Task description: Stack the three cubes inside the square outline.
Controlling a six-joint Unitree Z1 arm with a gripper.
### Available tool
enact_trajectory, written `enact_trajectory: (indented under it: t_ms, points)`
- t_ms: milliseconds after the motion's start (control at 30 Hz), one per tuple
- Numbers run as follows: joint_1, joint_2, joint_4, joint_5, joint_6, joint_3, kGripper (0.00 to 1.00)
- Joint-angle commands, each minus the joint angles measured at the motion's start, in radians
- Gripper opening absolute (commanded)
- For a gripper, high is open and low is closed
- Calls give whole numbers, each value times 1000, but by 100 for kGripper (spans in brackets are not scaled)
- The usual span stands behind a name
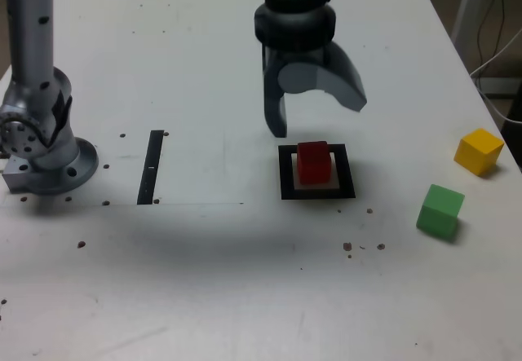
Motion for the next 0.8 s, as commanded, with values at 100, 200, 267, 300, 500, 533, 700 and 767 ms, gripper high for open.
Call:
enact_trajectory:
  t_ms: [100, 200, 267, 300, 500, 533, 700, 767]
  points:
    - [-1, 66, 39, 1, 35, -106, 99]
    - [-1, 104, 58, -1, 51, -170, 99]
    - [-1, 131, 69, -3, 62, -213, 99]
    - [-1, 144, 73, -4, 67, -234, 99]
    - [-1, 214, 82, -3, 81, -345, 100]
    - [-1, 226, 82, -3, 82, -364, 100]
    - [-1, 288, 87, -4, 91, -454, 100]
    - [-1, 311, 89, -4, 96, -484, 100]
